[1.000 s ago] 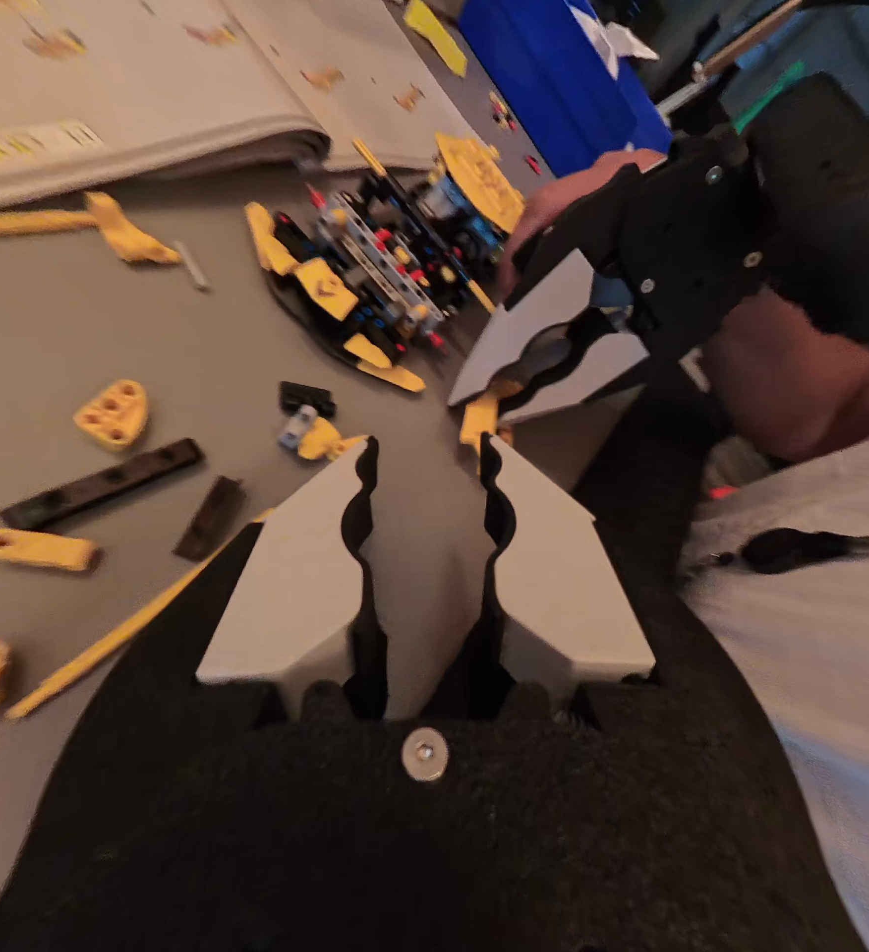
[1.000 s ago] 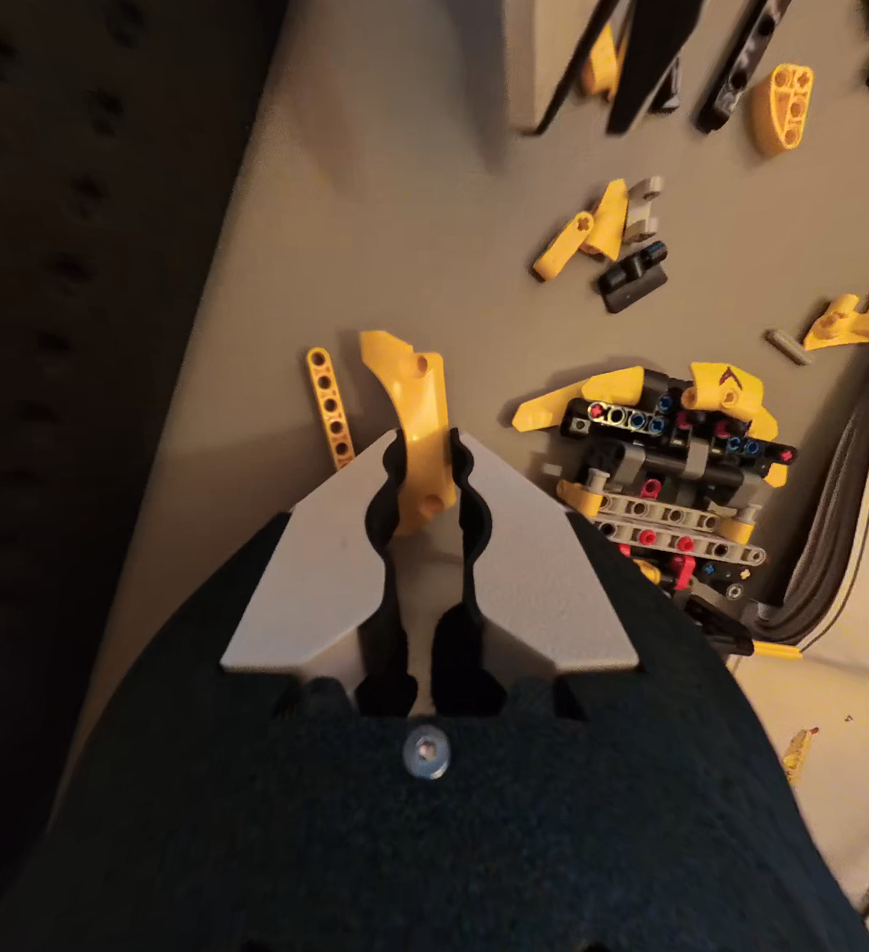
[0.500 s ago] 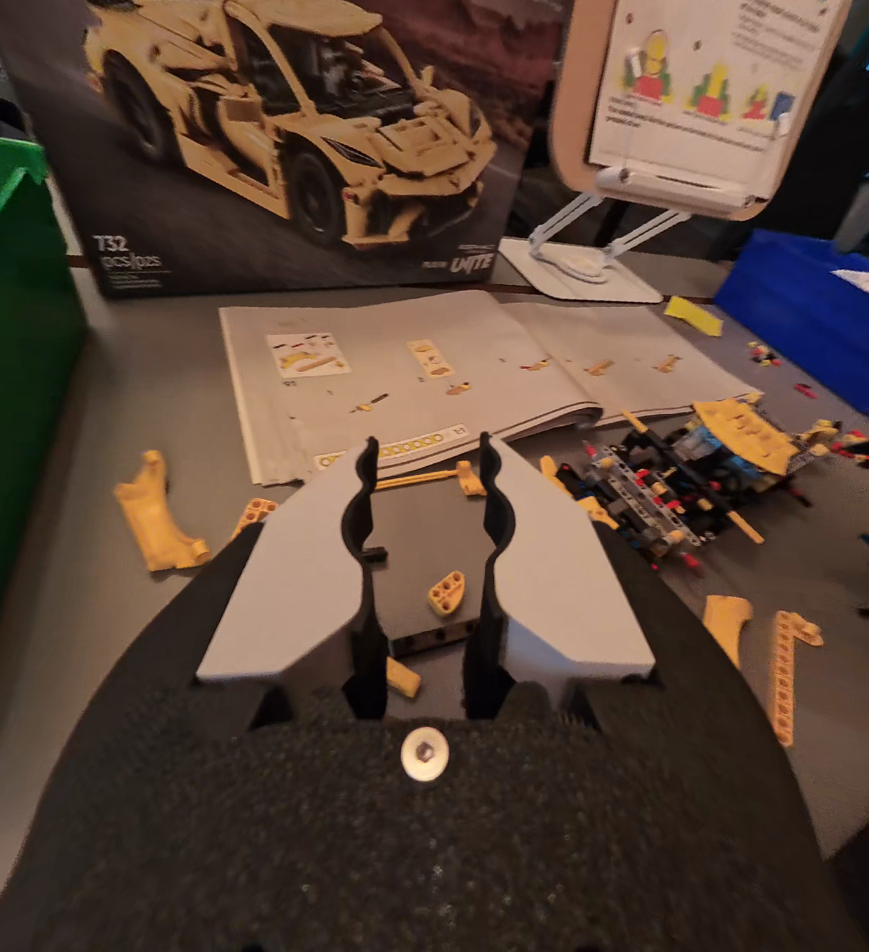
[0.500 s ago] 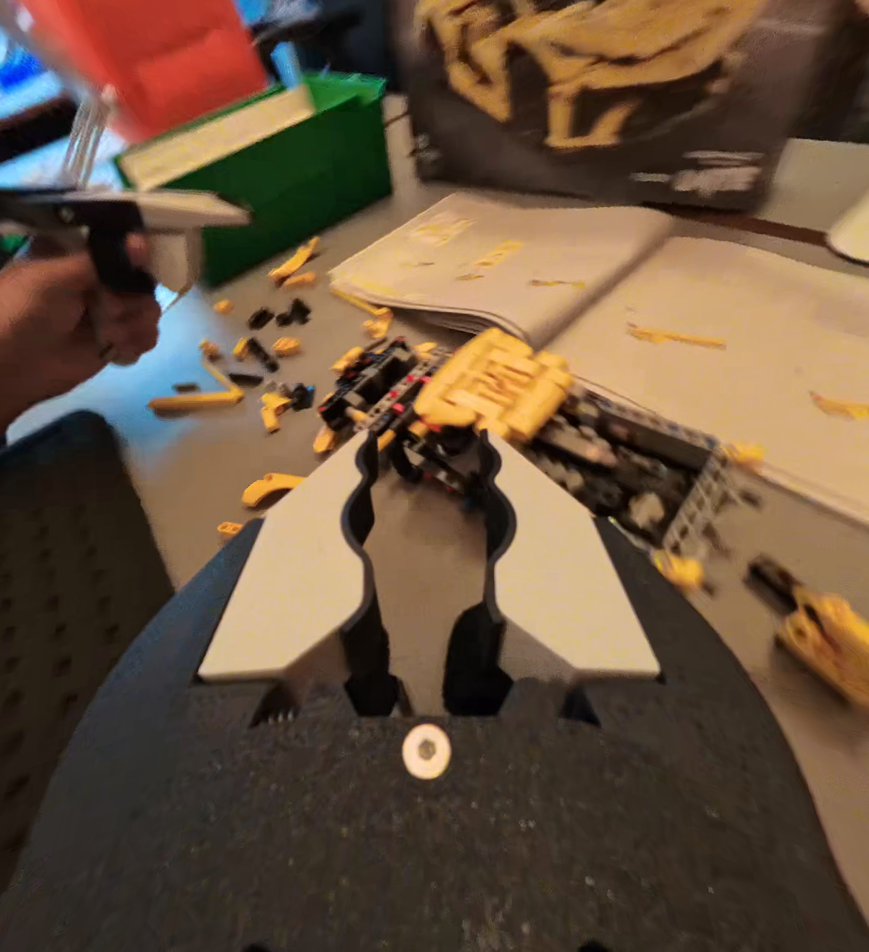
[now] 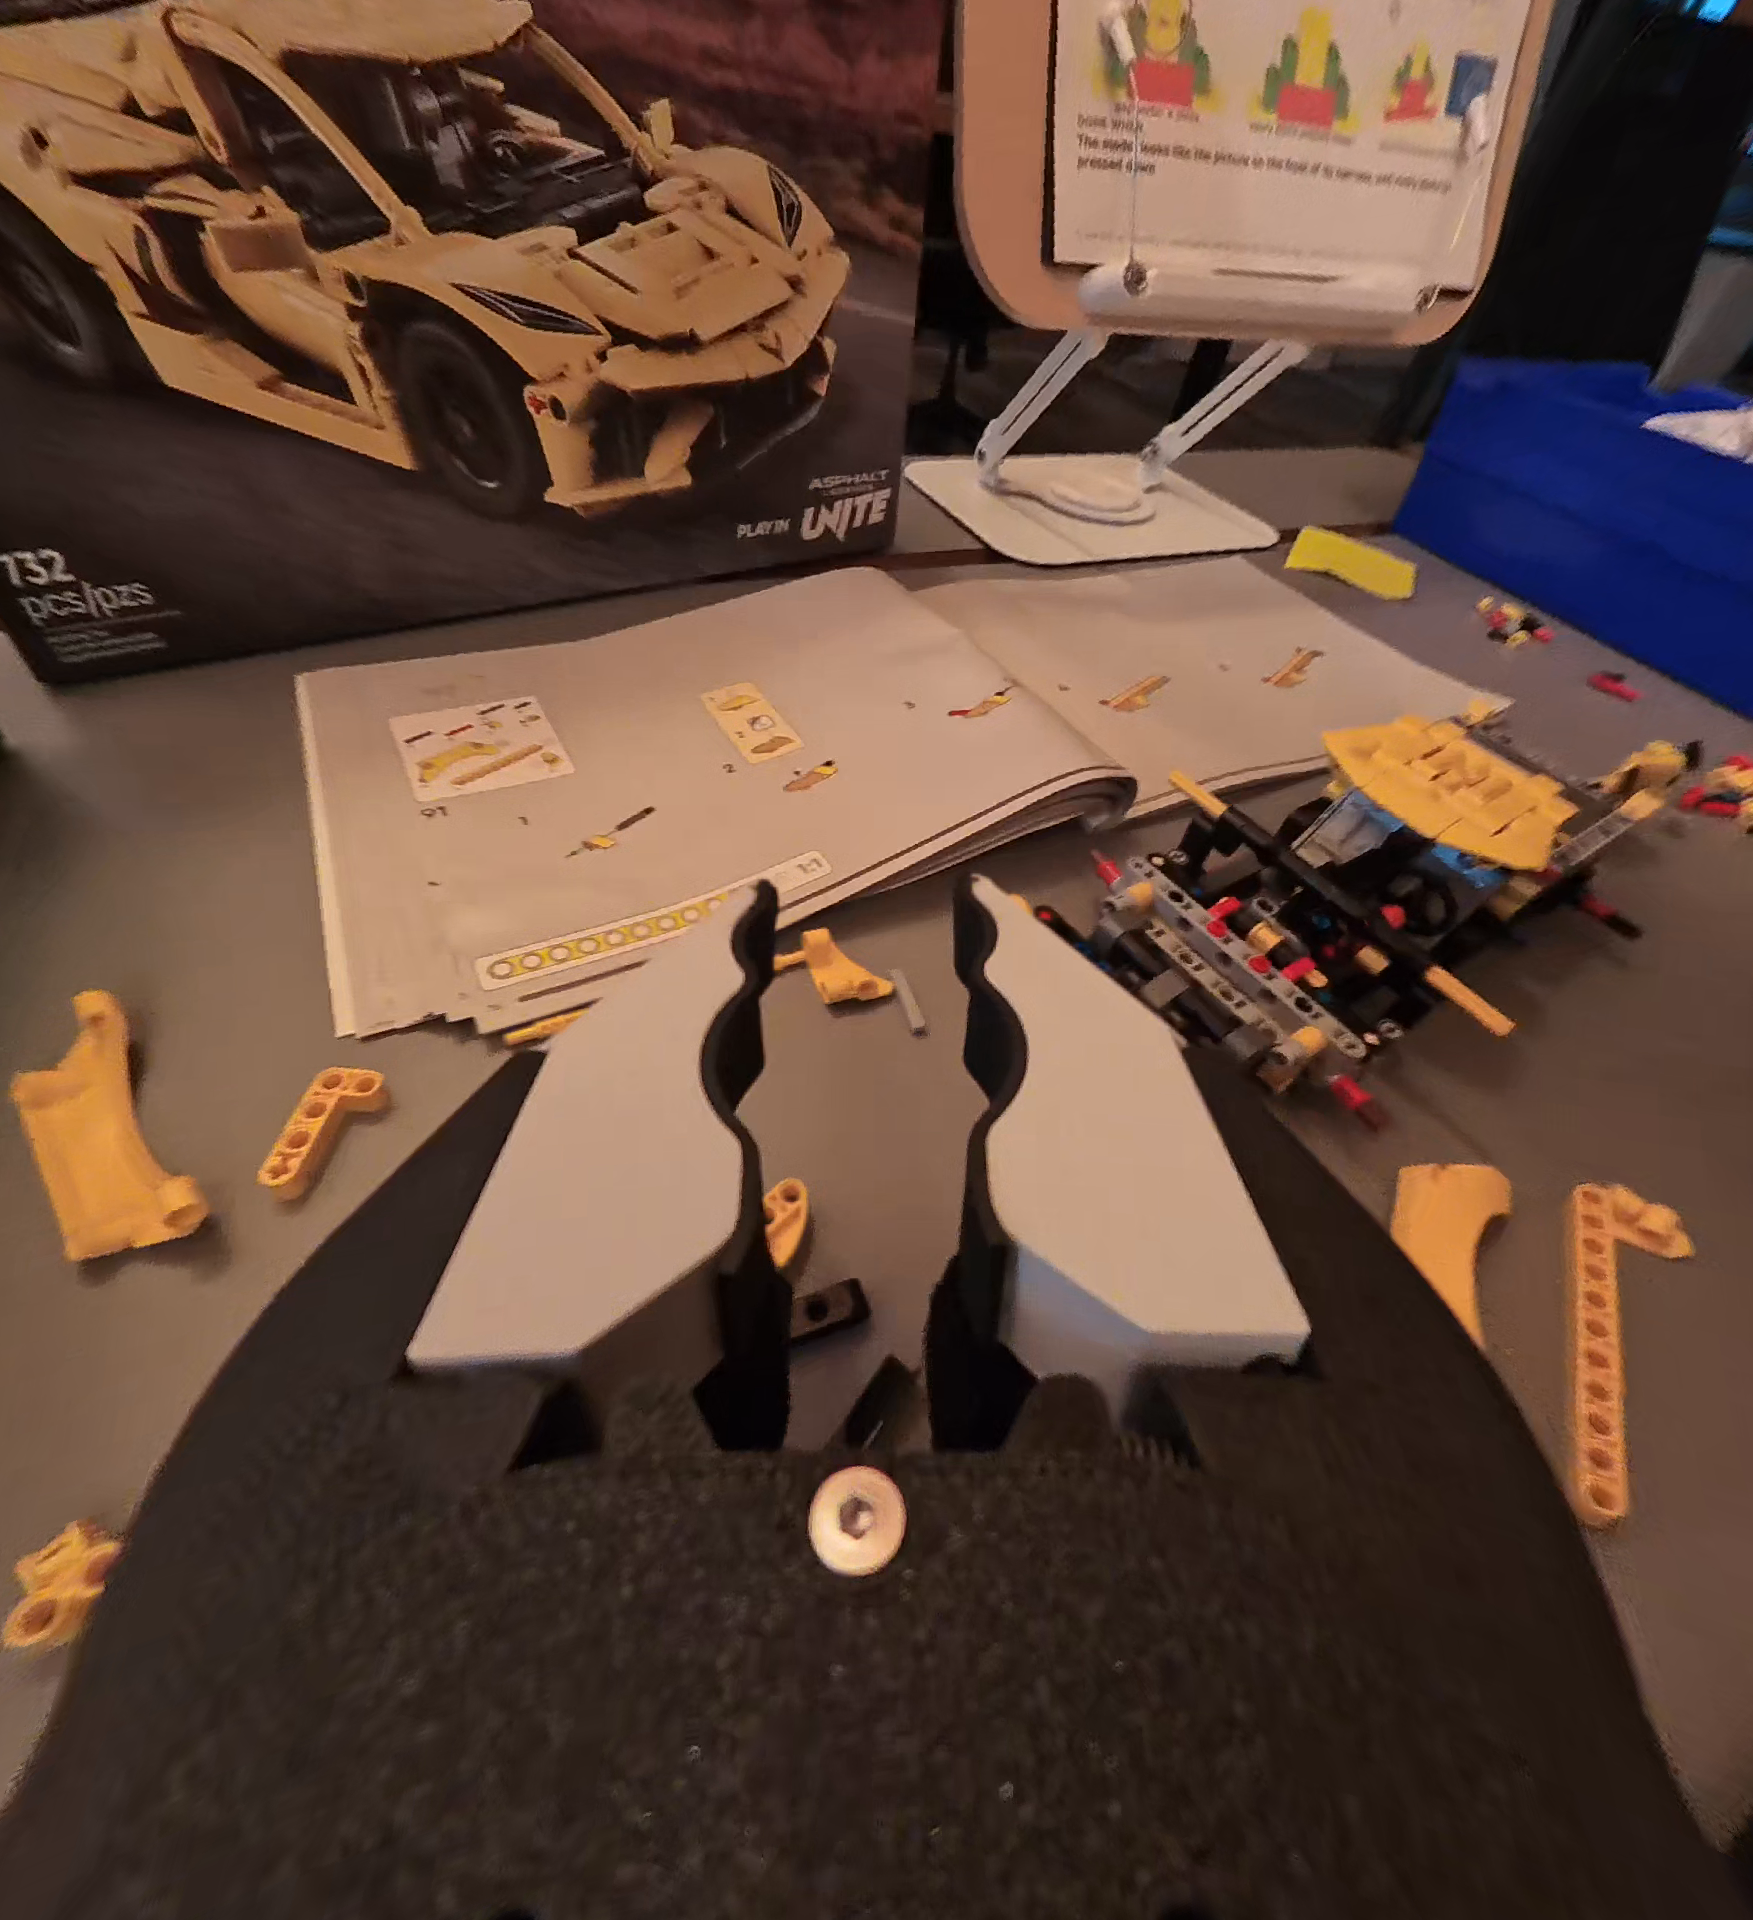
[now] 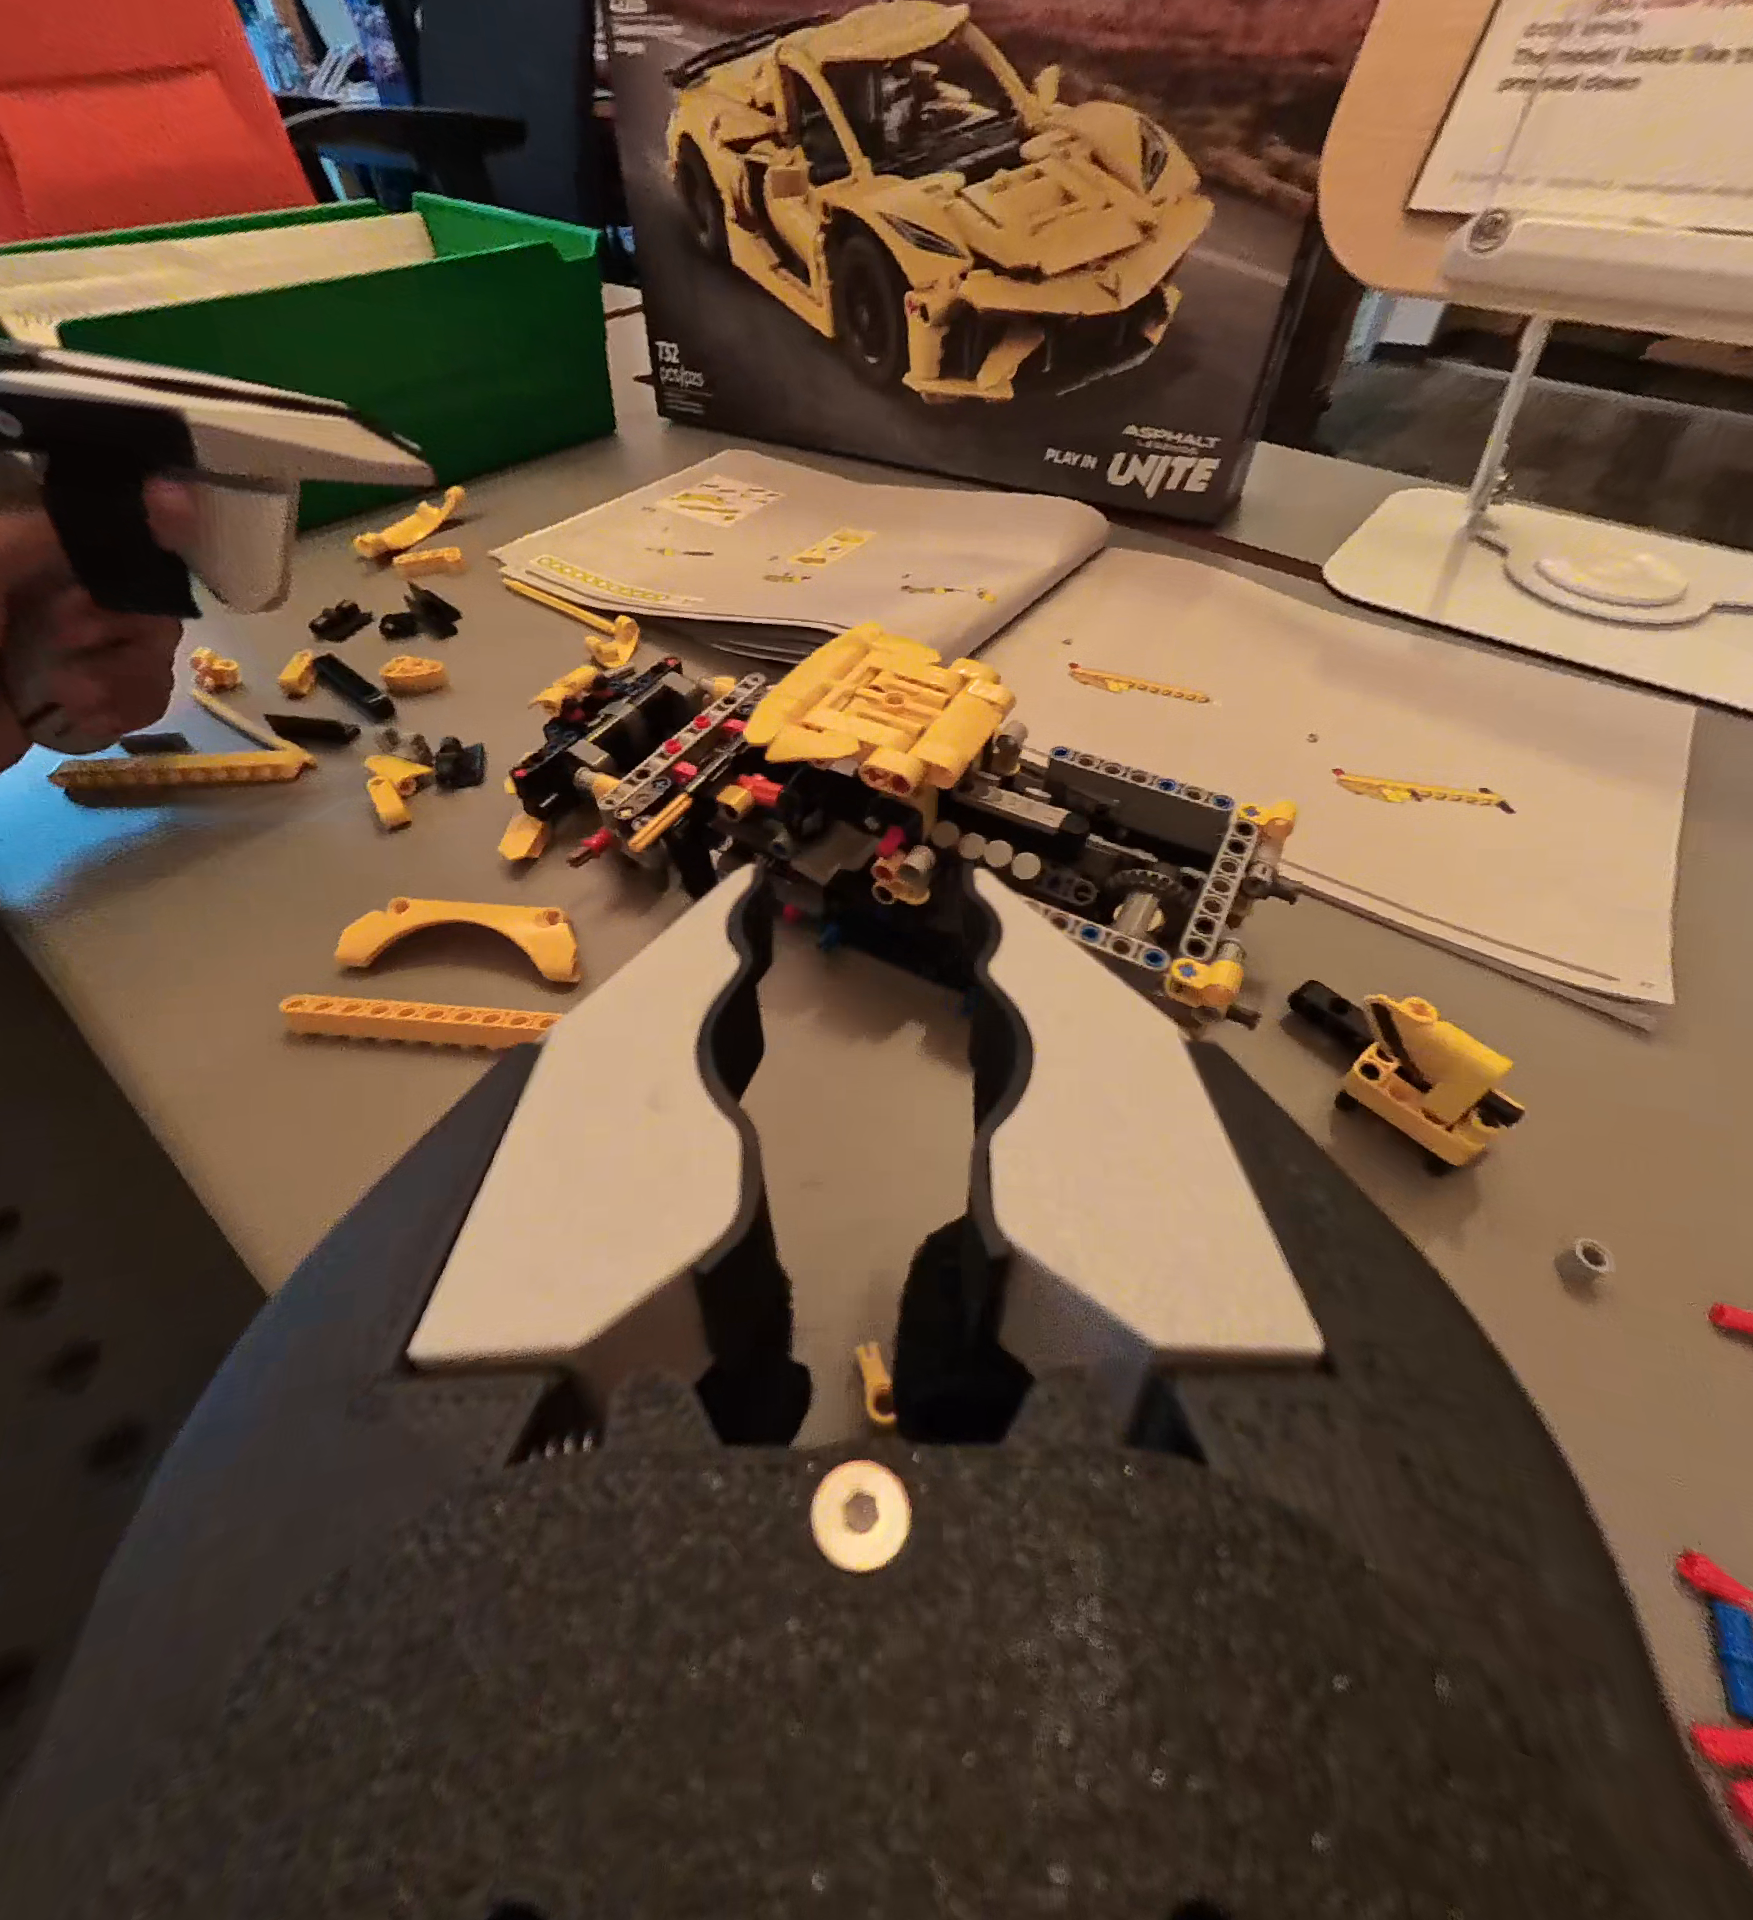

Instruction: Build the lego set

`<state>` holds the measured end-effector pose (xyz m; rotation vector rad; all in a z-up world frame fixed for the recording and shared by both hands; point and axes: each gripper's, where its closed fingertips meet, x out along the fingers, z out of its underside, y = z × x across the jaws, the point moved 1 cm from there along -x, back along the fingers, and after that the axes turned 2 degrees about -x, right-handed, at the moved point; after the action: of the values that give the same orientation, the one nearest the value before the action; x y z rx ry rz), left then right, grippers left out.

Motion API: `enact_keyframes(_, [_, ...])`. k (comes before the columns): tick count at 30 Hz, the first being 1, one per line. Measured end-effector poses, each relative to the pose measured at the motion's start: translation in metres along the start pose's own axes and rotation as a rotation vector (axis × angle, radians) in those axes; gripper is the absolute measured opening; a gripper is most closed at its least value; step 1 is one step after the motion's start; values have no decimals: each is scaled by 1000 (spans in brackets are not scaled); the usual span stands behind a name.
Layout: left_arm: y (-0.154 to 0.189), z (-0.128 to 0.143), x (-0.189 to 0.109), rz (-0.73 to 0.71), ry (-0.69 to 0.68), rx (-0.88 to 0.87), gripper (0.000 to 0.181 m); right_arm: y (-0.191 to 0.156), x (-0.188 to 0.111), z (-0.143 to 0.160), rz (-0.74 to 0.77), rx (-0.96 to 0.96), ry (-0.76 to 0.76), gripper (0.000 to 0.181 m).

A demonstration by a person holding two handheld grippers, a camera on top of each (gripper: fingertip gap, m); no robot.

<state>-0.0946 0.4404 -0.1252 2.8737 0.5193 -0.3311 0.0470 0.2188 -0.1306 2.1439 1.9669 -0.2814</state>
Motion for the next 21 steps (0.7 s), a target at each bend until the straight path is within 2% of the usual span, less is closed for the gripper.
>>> enact_keyframes(4, [-1,-2,-2,-27,12,59,34,7,-4,-7,8,32,46,36])
enact_keyframes(8, [0,0,-2,-39,1,93,34,42,-37,-11,73,137,108,36])
enact_keyframes(9, [1,1,-1,-39,-1,100,34,51,-47,-3,70,119,64,32])
enact_keyframes(11, [2,2,-1,-43,-5,114,34,50,-60,19,-53,64,-98,28])
enact_keyframes(14, [3,3,1,-44,-17,126,34,25,-70,52,-249,-16,-339,26])
enact_keyframes(15, [4,4,2,-42,-20,132,34,18,-67,61,-268,-57,-411,28])
enact_keyframes(18, [9,5,3,-25,-26,153,34,1,-55,80,-285,-191,-498,28])
enact_keyframes(21, [16,4,2,1,-16,177,34,8,-56,93,-246,-260,-577,30])
